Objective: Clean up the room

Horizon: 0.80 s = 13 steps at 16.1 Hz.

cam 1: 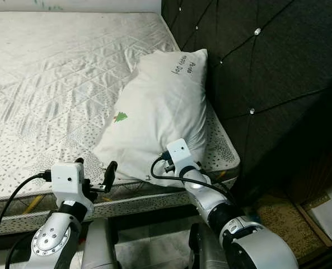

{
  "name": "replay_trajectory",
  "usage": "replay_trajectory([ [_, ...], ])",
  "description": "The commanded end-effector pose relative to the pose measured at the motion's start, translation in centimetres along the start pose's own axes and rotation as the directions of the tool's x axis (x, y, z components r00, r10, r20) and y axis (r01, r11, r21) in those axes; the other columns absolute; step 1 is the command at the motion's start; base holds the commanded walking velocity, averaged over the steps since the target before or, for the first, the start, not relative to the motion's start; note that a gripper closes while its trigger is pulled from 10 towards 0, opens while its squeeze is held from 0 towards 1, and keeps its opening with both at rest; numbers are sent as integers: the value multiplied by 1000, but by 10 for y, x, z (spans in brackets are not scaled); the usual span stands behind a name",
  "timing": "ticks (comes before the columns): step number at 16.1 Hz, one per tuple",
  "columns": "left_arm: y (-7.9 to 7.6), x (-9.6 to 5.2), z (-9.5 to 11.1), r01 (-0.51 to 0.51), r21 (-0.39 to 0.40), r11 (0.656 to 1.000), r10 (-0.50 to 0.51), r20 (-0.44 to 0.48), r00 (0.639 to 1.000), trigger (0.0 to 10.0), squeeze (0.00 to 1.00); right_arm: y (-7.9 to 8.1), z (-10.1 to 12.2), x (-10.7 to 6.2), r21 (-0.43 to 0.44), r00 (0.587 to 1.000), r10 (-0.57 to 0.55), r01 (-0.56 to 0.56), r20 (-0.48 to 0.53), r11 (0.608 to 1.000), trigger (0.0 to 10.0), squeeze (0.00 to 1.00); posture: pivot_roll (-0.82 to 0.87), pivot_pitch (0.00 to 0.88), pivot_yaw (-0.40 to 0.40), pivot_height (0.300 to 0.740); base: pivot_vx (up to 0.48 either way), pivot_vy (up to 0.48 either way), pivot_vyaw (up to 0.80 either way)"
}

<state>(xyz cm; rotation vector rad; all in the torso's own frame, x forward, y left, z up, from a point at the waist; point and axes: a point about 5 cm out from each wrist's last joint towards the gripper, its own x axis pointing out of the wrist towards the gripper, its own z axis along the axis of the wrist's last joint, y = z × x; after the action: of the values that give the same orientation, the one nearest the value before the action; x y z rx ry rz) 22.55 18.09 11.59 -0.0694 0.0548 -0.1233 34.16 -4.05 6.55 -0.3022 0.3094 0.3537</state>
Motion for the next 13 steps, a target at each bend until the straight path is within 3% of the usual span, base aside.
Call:
replay_trajectory([
  [1,2,-3,-1,-13,7,1000,13,-2,1000,10000,0,10,-2,0,-6,997,69,-69,-20,998,0,0,103,72,-86,578,0,0,0],
  [7,2,0,-1,-22,6,1000,22,7,1000,10000,0,2,-3,0,-6,995,100,-100,-21,995,0,0,101,63,-96,578,0,0,0],
  [9,4,1,0,-30,9,1000,30,14,999,10000,0,-7,8,3,-52,993,121,-121,8,991,0,0,100,58,-101,578,0,0,0],
  [13,5,4,1,-41,3,999,41,27,999,10000,0,-63,49,6,-119,992,45,-31,117,992,0,0,96,40,-114,578,0,0,0],
])
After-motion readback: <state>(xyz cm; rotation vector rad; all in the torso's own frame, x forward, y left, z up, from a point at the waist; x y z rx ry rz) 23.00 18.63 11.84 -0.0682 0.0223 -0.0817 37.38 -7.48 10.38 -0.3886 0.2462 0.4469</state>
